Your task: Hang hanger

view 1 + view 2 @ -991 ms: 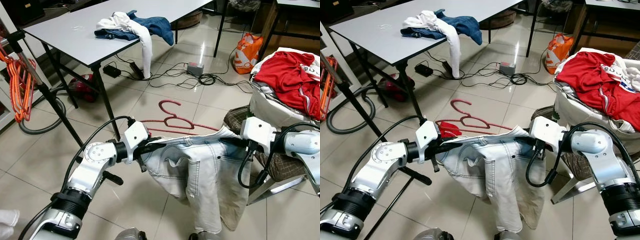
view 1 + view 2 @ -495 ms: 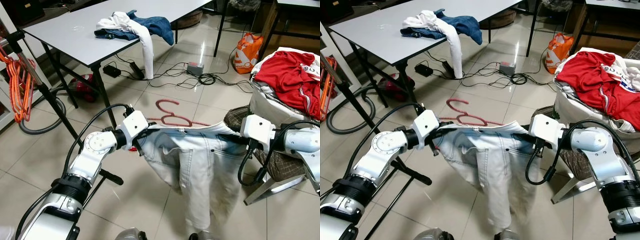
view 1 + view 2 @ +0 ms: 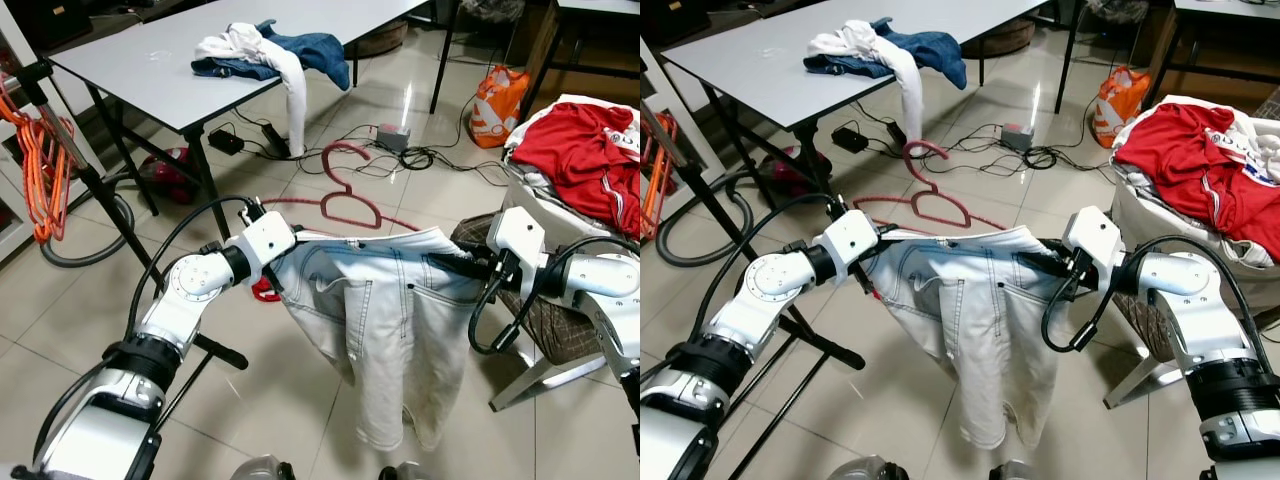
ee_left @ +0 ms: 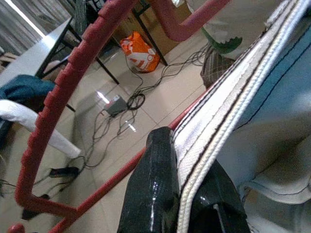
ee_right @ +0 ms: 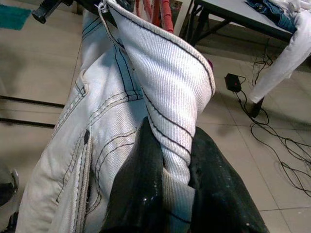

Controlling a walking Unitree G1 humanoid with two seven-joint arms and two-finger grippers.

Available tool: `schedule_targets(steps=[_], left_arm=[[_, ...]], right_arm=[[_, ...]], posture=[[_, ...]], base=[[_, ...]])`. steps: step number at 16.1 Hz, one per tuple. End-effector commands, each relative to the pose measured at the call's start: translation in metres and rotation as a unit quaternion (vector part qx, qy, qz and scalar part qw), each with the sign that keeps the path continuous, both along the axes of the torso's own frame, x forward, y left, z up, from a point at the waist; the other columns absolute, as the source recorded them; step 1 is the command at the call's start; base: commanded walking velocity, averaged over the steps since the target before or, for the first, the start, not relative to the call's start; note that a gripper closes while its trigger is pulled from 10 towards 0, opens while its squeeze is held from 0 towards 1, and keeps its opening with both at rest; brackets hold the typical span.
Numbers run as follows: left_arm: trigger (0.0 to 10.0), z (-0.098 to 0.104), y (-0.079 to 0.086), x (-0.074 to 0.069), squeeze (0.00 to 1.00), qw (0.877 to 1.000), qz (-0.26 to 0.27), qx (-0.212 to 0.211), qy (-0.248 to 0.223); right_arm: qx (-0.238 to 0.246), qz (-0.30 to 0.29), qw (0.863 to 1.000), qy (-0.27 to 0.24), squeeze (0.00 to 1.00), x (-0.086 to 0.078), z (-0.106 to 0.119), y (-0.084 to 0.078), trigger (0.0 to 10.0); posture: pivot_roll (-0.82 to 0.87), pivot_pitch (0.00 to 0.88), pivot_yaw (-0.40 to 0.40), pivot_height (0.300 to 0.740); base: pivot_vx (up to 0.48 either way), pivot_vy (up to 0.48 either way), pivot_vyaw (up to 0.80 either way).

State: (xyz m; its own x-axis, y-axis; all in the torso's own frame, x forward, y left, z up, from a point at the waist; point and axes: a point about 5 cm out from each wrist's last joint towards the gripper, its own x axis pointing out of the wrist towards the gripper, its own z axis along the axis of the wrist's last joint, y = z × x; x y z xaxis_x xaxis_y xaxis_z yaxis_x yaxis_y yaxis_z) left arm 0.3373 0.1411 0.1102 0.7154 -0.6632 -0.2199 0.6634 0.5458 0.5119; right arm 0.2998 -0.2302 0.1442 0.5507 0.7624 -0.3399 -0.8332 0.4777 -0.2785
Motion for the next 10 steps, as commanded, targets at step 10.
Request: schedule_targets(steps=[10], left_arm=[[10.0,0.012,0.072,0.01,0.0,0.992,0.128,-0.017,0.016]], right_arm=[[-0.135,-0.033,0.99,0.007,0.0,-0.013,-0.007,-0.042,0.0]], posture=[[-0.14,0.002,0.095,0.74]], base=[[0.0,0.0,0.0]])
